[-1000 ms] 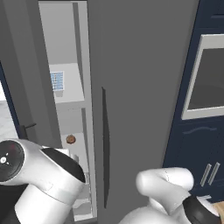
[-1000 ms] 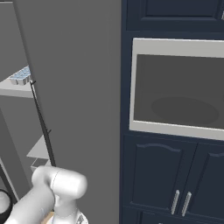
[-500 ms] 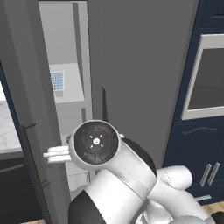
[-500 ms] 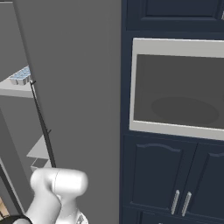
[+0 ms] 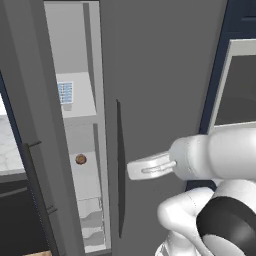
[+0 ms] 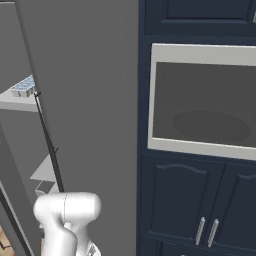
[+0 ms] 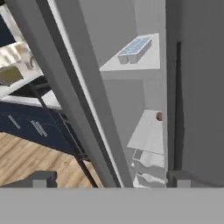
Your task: Open the freezer door, pick up the ice cube tray from the freezer, and place it on the dining counter.
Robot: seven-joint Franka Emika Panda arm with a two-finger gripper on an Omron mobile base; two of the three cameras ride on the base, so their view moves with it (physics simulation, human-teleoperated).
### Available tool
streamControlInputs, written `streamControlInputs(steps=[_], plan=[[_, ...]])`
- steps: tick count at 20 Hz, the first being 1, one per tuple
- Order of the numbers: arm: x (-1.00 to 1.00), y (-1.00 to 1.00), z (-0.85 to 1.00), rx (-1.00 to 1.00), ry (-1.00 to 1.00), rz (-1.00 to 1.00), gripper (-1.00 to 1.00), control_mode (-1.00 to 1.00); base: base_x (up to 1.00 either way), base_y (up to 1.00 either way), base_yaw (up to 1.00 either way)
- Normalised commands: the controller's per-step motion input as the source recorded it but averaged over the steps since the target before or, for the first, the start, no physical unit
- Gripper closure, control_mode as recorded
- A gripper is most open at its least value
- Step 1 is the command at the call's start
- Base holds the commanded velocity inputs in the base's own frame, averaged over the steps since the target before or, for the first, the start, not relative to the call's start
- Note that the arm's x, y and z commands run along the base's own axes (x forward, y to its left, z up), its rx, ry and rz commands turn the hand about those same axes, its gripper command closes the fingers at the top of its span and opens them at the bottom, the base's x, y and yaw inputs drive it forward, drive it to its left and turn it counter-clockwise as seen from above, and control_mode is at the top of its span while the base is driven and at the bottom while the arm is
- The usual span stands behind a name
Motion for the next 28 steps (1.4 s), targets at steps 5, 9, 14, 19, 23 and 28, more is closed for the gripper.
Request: streamControlInputs(steps=[5, 9, 14, 19, 23, 28], plan=[[0.14, -0.57, 0.01, 0.32, -0.23, 0.46, -1.0, -1.0, 0.0, 0.0, 0.0], [0.06, -0.24, 0.05, 0.31, -0.29, 0.42, -1.0, -1.0, 0.0, 0.0, 0.0], [0.01, 0.2, -0.01, 0.1, -0.25, 0.38, -1.0, -1.0, 0.0, 0.0, 0.0], [0.09, 0.5, -0.11, 0.01, -0.15, 0.32, -1.0, -1.0, 0.0, 0.0, 0.0], [0.26, 0.6, -0.13, 0.01, -0.07, 0.29, -1.0, -1.0, 0.0, 0.0, 0.0], [0.38, 0.29, -0.01, 0.09, -0.1, 0.25, -1.0, -1.0, 0.0, 0.0, 0.0]])
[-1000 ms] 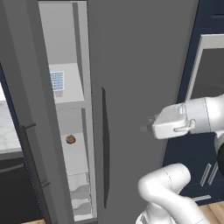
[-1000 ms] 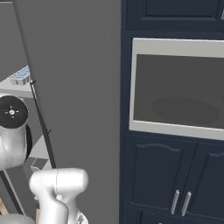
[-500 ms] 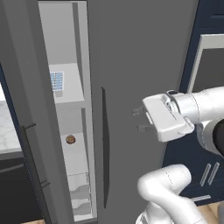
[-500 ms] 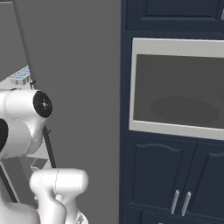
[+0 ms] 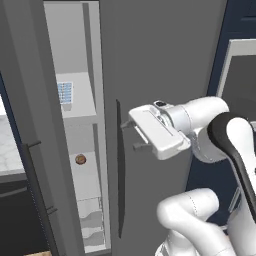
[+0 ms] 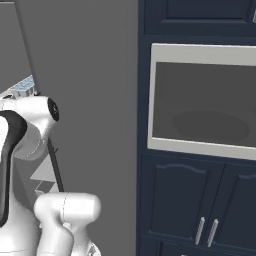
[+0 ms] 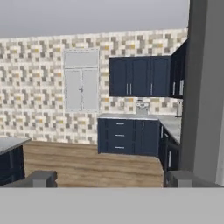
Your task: Open the freezer door, pick up the ice cube tray from the freezer, and place it on the dining counter.
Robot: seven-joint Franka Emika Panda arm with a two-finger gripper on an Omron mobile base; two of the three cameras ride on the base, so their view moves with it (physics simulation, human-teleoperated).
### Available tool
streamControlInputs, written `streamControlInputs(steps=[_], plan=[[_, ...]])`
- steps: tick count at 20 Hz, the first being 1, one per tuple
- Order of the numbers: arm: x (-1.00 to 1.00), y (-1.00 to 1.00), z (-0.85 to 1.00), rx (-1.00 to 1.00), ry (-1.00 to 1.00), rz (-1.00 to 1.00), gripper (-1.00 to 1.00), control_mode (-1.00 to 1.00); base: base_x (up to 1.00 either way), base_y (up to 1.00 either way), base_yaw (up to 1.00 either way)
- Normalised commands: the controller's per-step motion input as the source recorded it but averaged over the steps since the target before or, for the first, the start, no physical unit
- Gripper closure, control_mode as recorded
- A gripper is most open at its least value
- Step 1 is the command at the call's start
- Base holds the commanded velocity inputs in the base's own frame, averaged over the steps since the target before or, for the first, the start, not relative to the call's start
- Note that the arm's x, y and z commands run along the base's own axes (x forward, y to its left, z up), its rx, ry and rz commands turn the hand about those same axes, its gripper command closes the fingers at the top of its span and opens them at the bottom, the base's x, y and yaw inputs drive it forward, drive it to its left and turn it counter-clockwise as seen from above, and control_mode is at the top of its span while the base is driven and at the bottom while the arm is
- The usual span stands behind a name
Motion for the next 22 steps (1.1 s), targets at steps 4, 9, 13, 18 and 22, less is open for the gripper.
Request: streamControlInputs(steps=[4, 9, 13, 18, 22], plan=[[0.61, 0.03, -0.03, 0.11, -0.09, 0.16, -1.0, -1.0, 0.0, 0.0, 0.0], [0.4, 0.31, -0.12, 0.02, -0.06, 0.07, -1.0, -1.0, 0.0, 0.0, 0.0], [0.08, 0.58, -0.01, 0.0, 0.0, 0.0, -1.0, -1.0, 0.0, 0.0, 0.0], [0.04, 0.44, 0.0, 0.0, 0.0, -0.01, -1.0, -1.0, 0.0, 0.0, 0.0], [0.1, 0.37, 0.0, 0.0, 0.0, -0.08, -1.0, -1.0, 0.0, 0.0, 0.0]])
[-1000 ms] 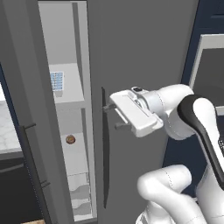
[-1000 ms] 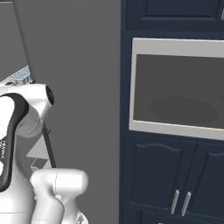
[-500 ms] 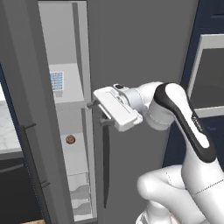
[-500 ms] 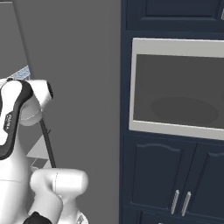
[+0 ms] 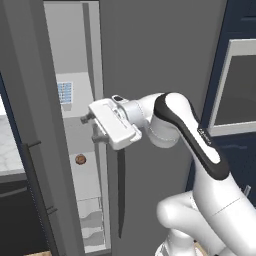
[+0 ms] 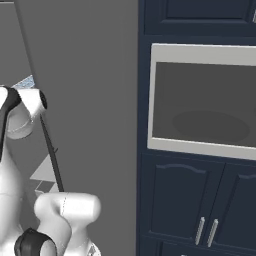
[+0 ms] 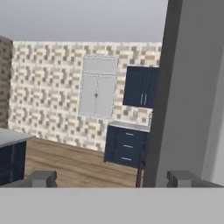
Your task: Open the freezer door, pick up the ice cube tray from the freezer, and place it on the dining counter.
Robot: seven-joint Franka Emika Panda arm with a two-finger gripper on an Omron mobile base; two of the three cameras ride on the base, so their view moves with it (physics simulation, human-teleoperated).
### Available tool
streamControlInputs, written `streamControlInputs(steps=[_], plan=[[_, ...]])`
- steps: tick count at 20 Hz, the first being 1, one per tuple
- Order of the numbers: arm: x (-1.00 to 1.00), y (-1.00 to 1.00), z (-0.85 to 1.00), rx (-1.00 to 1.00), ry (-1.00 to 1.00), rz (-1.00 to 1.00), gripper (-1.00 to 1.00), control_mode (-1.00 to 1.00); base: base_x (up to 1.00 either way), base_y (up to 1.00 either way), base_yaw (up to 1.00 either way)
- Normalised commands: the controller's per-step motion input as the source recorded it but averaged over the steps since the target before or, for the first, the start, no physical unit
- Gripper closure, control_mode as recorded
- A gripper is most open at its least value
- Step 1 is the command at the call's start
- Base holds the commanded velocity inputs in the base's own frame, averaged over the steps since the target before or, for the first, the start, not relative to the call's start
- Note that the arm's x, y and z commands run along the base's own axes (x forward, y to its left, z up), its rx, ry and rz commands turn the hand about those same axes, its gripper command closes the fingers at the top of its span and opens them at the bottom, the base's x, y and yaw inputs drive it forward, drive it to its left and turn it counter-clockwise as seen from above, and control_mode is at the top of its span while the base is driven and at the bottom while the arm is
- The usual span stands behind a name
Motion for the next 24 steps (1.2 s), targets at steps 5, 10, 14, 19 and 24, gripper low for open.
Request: streamControlInputs(steps=[5, 10, 14, 19, 24], plan=[[0.35, 0.37, -0.01, 0.0, -0.01, -0.07, -1.0, -1.0, 0.0, 0.0, 0.0], [0.39, 0.15, 0.0, 0.0, -0.02, -0.05, -1.0, -1.0, 0.0, 0.0, 0.0], [0.37, 0.0, 0.0, 0.0, 0.0, 0.0, -1.0, -1.0, 0.0, 0.0, 0.0], [0.29, 0.05, 0.0, 0.0, 0.0, 0.0, -1.0, -1.0, 0.0, 0.0, 0.0], [0.13, 0.31, -0.01, 0.0, 0.0, 0.0, -1.0, -1.0, 0.0, 0.0, 0.0]])
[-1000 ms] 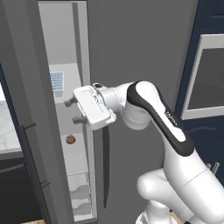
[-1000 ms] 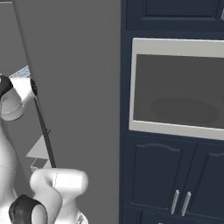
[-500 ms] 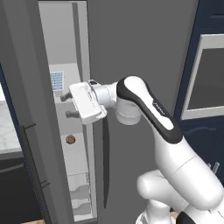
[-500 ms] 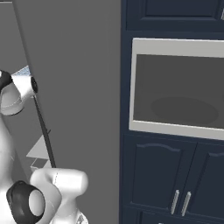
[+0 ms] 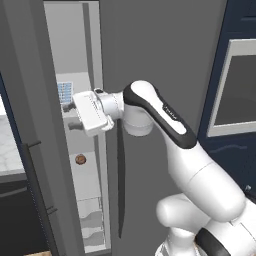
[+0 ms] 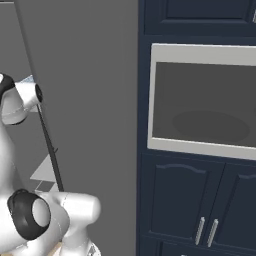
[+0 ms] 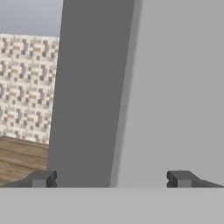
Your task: Open the freezer door, pick up the ice cube tray from the freezer, and place it on the dining counter.
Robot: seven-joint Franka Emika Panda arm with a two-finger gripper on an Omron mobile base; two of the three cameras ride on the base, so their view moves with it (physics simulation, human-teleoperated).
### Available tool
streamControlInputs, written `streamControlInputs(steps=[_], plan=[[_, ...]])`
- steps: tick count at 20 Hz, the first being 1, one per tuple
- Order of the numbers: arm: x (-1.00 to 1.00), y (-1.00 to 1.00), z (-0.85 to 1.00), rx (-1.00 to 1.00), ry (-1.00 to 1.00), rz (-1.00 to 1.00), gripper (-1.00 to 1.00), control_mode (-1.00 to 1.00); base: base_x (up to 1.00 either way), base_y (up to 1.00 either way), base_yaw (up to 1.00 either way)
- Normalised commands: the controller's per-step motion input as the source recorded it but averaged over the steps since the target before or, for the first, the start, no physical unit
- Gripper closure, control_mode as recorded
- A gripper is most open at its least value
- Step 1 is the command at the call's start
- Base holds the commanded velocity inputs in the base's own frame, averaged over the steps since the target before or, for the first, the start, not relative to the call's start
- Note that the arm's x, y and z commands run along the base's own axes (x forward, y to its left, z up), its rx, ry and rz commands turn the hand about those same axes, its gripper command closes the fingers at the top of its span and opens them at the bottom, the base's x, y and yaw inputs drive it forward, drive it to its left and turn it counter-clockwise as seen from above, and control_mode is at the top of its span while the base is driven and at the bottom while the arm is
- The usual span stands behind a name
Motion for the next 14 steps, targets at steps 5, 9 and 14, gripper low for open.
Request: streamControlInputs(steps=[5, 9, 14], plan=[[0.11, 0.4, 0.0, 0.0, 0.0, 0.0, -1.0, -1.0, 0.0, 0.0, 0.0], [0.06, 0.41, 0.0, 0.0, 0.0, 0.0, -1.0, -1.0, 0.0, 0.0, 0.0], [0.0, 0.44, 0.0, 0.0, 0.0, 0.0, -1.0, -1.0, 0.0, 0.0, 0.0]])
